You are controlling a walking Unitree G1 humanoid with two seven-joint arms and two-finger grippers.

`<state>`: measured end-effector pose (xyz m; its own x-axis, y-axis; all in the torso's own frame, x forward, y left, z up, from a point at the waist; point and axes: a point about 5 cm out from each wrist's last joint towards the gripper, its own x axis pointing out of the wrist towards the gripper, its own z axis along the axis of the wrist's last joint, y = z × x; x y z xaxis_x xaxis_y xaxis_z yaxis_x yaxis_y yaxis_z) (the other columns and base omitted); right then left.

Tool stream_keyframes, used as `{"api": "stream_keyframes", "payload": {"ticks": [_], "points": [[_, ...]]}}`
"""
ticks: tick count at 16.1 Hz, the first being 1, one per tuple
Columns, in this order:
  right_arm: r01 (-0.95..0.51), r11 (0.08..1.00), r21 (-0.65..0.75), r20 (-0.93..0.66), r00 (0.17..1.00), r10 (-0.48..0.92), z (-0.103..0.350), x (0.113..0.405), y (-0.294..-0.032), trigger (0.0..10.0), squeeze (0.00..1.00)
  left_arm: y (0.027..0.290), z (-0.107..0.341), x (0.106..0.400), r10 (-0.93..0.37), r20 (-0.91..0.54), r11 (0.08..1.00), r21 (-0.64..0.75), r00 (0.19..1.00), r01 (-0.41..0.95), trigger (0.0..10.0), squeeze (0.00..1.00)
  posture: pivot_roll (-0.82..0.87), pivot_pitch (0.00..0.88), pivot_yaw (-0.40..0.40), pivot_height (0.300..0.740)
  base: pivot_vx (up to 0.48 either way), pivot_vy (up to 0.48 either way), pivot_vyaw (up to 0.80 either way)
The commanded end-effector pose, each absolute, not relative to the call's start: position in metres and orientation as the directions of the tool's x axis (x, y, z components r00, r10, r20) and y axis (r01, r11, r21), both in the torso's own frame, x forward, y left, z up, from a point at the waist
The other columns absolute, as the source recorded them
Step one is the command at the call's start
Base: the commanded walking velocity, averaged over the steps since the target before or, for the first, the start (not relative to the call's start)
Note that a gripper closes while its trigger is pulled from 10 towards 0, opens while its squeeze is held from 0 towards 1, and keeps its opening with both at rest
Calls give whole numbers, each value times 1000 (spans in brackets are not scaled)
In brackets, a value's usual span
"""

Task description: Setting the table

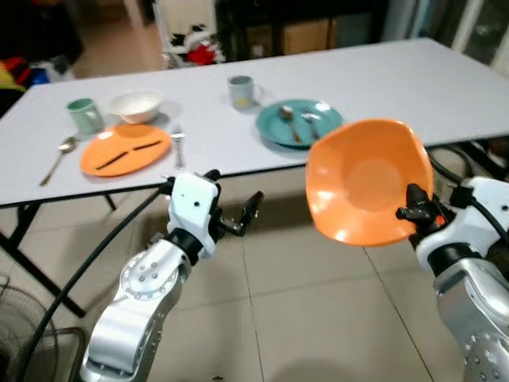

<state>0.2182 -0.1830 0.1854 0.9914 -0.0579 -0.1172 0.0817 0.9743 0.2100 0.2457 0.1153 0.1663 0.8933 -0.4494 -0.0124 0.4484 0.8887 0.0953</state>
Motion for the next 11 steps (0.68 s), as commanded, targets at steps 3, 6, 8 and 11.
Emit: {"api": "stream_keyframes", "payload": {"ticks": [3, 6, 8, 11], "points": [[25, 976, 216, -55, 998, -14, 196, 218, -176, 10000, 0, 118, 169, 248, -438, -3, 894, 106, 899, 436, 10000, 0, 18, 0, 68, 740, 305, 0, 0], [22, 977, 214, -52, 999, -11, 197, 219, -176, 10000, 0, 117, 169, 248, -441, -2, 893, 106, 898, 438, 10000, 0, 17, 0, 68, 740, 304, 0, 0], [17, 977, 213, -56, 998, -5, 197, 219, -176, 10000, 0, 117, 169, 247, -444, -3, 891, 104, 896, 442, 10000, 0, 16, 0, 67, 740, 304, 0, -497], [18, 978, 209, -56, 998, -7, 197, 219, -177, 10000, 0, 118, 168, 246, -438, -4, 894, 102, 899, 436, 10000, 0, 16, 0, 60, 740, 304, 0, -348]]}}
